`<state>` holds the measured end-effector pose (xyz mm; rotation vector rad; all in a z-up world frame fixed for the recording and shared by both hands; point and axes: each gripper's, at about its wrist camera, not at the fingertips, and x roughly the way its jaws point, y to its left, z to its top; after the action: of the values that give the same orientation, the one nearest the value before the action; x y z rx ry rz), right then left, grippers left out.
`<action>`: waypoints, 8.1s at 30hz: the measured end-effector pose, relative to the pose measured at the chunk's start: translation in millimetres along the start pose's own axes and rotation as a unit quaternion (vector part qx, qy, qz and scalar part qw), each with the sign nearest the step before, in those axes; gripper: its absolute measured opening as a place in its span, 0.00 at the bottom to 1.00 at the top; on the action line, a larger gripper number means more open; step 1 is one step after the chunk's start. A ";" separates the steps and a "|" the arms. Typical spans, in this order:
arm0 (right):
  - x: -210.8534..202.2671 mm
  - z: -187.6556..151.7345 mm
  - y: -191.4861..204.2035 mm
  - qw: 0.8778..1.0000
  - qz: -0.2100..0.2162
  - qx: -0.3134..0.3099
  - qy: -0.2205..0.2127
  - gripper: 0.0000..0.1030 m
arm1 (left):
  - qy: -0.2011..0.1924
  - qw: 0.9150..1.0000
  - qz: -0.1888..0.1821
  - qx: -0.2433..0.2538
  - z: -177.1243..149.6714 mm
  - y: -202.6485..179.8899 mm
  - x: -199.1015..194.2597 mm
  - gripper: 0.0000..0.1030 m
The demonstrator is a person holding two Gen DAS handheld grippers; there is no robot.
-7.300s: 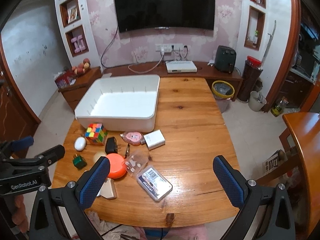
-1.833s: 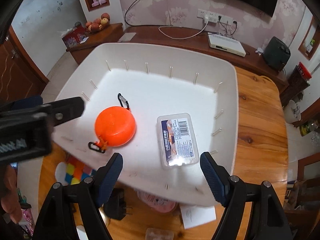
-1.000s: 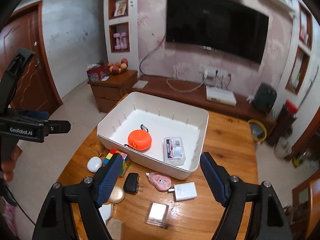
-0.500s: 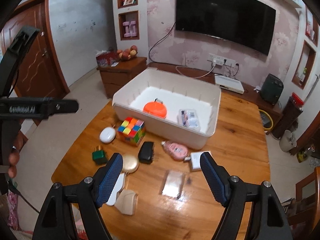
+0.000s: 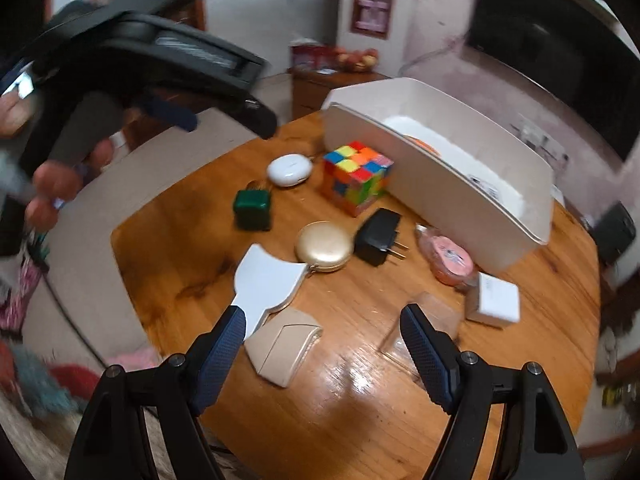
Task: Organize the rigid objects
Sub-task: 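Grasp the green gold-lidded jar with the left tool while the right tool grasps the beige piece, then lift the green jar and beige piece into the white bin and release both, then withdraw both tools from the bin back over the table, then grasp the white curved piece with the left tool while the right tool grasps the clear box, then carry the white piece and clear box into the white bin and release both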
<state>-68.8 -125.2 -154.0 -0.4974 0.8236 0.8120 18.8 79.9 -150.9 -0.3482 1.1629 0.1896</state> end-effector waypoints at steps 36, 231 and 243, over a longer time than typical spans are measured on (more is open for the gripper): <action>78.7 -22.7 4.9 0.979 0.131 -0.148 0.048 0.61 | 0.096 0.987 0.076 -0.106 -21.9 19.5 59.7 0.64; 79.8 -41.0 -87.7 0.947 -0.125 0.282 0.088 0.64 | 0.061 0.994 0.070 0.065 -90.5 -32.8 45.9 0.76; 74.0 -42.7 -87.4 0.948 -0.116 0.284 0.086 0.48 | 0.051 0.997 0.026 0.050 -89.5 -27.0 29.7 0.60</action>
<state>12.2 -174.3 -231.3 -0.1452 1.0887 0.2879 -38.1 21.3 -205.1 -0.2407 1.2785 0.1600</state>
